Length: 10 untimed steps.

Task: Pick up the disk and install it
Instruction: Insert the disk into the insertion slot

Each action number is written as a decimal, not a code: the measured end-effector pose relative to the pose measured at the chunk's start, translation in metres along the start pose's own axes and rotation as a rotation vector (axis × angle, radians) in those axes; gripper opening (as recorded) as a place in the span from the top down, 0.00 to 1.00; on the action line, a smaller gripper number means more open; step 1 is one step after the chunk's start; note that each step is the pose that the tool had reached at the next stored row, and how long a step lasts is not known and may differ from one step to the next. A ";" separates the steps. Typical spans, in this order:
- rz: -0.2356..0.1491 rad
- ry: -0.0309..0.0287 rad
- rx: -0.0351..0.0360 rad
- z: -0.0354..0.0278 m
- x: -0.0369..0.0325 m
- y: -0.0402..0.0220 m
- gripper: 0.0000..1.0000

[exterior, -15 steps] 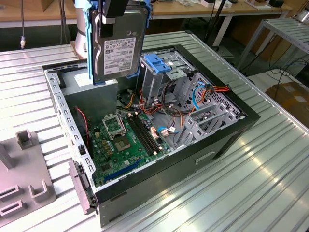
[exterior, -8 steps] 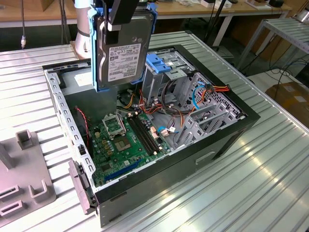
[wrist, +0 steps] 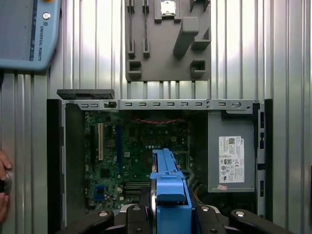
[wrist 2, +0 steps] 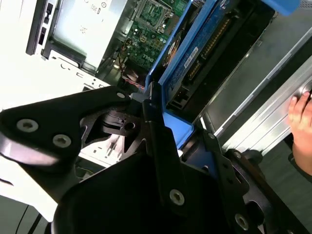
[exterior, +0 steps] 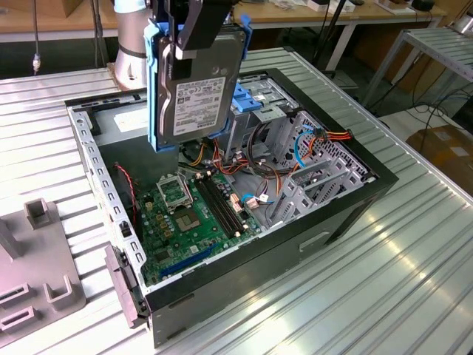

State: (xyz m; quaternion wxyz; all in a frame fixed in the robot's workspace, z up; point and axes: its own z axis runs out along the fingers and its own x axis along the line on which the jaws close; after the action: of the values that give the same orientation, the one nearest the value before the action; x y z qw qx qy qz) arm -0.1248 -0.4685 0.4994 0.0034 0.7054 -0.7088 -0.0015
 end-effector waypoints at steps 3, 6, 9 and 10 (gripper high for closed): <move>0.000 0.0003 -0.0001 0.0003 0.0012 -0.0058 0.63; 0.000 0.0005 -0.0001 0.0006 0.0018 -0.0144 0.63; 0.000 0.0004 -0.0001 0.0008 0.0022 -0.0261 0.63; 0.000 0.0004 -0.0001 0.0009 0.0023 -0.0294 0.63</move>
State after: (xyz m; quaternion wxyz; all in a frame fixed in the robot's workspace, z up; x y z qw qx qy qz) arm -0.0954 -0.4709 0.4983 0.0036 0.7054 -0.7088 -0.0014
